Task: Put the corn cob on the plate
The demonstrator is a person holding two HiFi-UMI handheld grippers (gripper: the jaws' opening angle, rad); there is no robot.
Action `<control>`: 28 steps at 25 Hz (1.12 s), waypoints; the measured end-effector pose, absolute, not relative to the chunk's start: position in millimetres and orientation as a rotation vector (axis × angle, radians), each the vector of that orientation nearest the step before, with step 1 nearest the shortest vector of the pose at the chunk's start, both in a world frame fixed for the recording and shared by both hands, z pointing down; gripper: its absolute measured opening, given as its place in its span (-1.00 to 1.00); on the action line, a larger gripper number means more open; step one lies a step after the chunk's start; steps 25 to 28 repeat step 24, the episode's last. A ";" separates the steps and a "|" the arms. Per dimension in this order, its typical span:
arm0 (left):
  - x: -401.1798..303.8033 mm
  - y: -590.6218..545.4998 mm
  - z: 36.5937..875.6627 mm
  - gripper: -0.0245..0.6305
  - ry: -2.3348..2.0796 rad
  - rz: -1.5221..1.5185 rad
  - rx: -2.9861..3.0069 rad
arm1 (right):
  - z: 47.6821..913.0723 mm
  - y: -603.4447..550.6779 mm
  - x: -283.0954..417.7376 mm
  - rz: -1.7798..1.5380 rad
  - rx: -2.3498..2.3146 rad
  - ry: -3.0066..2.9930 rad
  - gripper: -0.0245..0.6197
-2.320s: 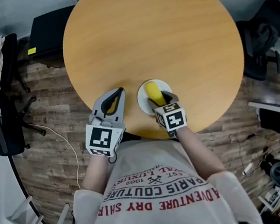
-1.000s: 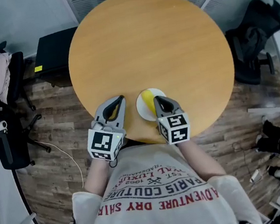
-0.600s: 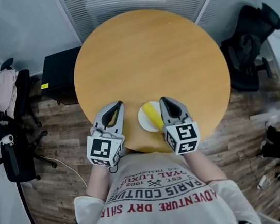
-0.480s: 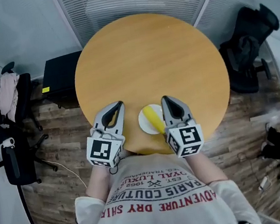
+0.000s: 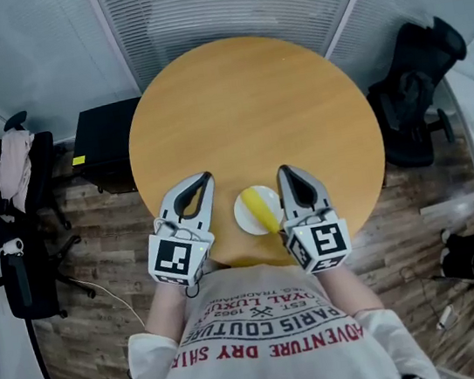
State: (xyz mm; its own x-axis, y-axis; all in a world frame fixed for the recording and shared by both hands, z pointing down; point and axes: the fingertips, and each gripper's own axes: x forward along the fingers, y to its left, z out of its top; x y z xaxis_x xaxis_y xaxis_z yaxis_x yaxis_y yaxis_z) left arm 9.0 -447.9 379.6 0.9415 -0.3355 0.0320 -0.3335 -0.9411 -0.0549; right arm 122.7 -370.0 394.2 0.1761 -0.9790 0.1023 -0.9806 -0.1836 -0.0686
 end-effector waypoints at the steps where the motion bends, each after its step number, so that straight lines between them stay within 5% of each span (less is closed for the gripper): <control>1: 8.3 -447.2 379.4 -0.83 0.531 -0.061 -3.055 | 395.8 -369.4 121.8 0.196 2.398 -1.998 -0.84; 28: -0.1 -450.4 380.3 -0.83 0.588 -0.048 -3.069 | 403.5 -373.0 116.3 0.141 2.350 -1.959 -0.84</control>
